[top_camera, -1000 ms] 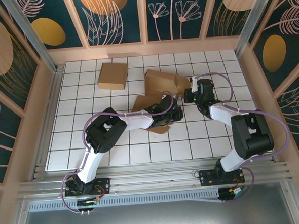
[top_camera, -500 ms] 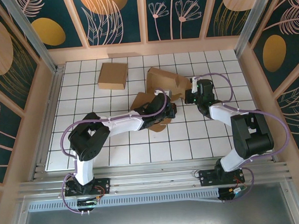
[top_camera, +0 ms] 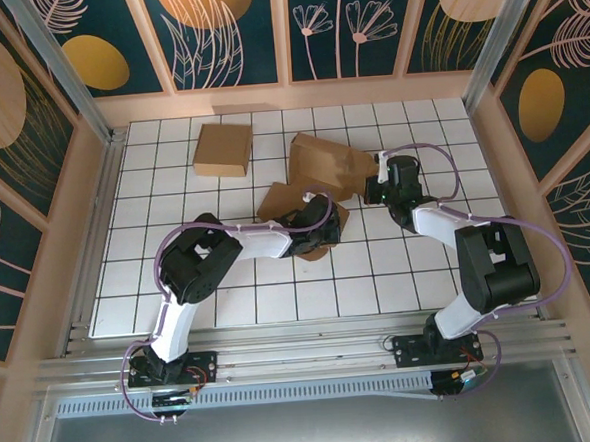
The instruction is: Fold the paper box
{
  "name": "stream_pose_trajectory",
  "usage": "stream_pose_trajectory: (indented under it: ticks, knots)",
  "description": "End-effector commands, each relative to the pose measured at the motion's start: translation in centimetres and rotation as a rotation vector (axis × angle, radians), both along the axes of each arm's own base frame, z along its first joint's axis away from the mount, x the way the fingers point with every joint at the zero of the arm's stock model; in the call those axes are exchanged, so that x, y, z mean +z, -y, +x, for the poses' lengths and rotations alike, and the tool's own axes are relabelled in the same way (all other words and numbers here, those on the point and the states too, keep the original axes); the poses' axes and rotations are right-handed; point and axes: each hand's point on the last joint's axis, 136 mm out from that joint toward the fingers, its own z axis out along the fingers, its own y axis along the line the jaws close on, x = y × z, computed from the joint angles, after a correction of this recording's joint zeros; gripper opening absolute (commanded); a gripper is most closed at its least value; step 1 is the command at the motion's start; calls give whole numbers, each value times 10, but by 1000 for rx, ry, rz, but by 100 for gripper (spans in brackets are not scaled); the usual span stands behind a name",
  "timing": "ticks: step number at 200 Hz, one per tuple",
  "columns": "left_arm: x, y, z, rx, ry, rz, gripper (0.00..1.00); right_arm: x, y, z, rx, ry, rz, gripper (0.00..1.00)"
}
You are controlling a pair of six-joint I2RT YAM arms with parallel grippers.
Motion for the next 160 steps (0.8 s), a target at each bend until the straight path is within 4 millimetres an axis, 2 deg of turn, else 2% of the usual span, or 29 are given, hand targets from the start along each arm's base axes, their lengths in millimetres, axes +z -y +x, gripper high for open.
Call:
stream_pose_trajectory:
  ticks: [1,49,87,135,150,160]
  knots:
    - [-19,1,-4,4,-53,-11,0,2,-7,5,-43,-24,17,6]
    - [-25,6,-2,3,-77,-55,0,-3,-25,-2,-153,-140,156,6]
    - [-21,9,2,6,-71,-82,0,-12,-41,-19,-222,-202,285,7]
    - [-20,10,5,3,-77,-114,0,-27,-50,-39,-256,-149,189,8]
    - [-16,12,6,2,-73,-137,0,-38,-54,-46,-235,-125,134,9]
    - [-12,13,6,0,-68,-153,0,-46,-50,-49,-252,-131,107,9]
